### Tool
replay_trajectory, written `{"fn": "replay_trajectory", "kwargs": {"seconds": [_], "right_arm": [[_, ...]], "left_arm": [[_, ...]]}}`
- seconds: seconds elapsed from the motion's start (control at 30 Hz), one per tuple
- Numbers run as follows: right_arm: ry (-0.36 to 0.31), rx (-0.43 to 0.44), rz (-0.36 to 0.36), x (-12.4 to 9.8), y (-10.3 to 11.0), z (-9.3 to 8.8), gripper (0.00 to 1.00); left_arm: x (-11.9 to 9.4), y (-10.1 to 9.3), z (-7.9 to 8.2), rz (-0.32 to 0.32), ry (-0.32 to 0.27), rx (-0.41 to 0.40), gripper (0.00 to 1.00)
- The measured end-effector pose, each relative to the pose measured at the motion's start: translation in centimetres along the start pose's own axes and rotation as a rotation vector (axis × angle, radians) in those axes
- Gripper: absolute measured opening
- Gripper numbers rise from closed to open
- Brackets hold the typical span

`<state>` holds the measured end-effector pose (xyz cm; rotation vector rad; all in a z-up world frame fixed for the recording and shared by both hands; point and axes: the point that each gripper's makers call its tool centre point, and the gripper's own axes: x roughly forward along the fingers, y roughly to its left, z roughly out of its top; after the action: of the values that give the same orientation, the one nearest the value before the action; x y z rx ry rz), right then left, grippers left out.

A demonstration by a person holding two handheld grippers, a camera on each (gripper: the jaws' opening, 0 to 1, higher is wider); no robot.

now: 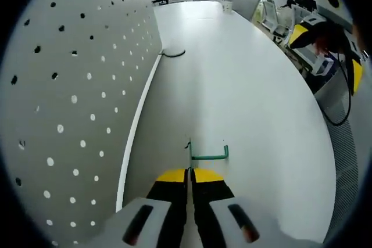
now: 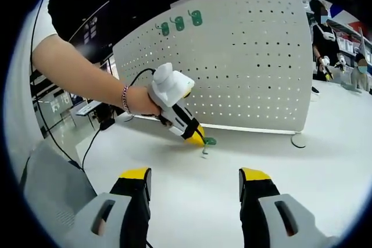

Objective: Insert the hook assembly into the mounting plate slot until the hook locks in place.

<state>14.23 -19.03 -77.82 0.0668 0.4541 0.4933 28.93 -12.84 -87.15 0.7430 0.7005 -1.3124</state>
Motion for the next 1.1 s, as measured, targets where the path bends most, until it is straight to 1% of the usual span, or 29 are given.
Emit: {"fn": "replay_trajectory", "kwargs": {"seconds": [0.1,0.2,0.27,0.33,0.37,0.4,0.7,0.87,0.97,1.1], "right_arm": [[-0.001,0.001,0.000,0.0,0.0,0.0,0.59],[-0.001,-0.001,0.001,0.0,0.0,0.0,0.59],[0.001,-0.004,0.001,0.0,0.1,0.0,0.59],[0.002,-0.004,0.002,0.0,0.1,0.0,0.58],[0.002,-0.006,0.002,0.0,0.1,0.0,0.58],[0.002,-0.006,0.001,0.0,0.0,-0.1,0.58],[-0.001,-0.002,-0.001,0.0,0.0,0.0,0.57],[-0.005,-0.006,-0.001,-0.1,0.0,0.1,0.57],[-0.004,-0.004,-0.001,-0.1,0.1,0.1,0.57],[-0.006,0.000,-0.001,-0.1,0.0,0.2,0.57]], "left_arm": [[-0.4,0.3,0.1,0.017,-0.025,0.004,0.01],[-0.8,0.5,0.4,0.027,-0.052,-0.028,0.01],[-0.9,0.4,0.4,0.021,-0.066,-0.039,0.01],[-1.0,0.4,0.5,0.032,-0.076,-0.020,0.01],[-0.9,0.3,0.5,0.022,-0.077,-0.041,0.01],[-1.0,0.3,0.5,0.023,-0.079,-0.042,0.01],[-2.0,0.4,0.7,0.053,-0.115,-0.047,0.01],[-2.6,0.7,0.5,0.069,-0.138,-0.071,0.02],[-3.2,0.7,0.7,0.080,-0.168,-0.086,0.02],[-3.6,0.6,0.7,0.086,-0.182,-0.097,0.02]]}}
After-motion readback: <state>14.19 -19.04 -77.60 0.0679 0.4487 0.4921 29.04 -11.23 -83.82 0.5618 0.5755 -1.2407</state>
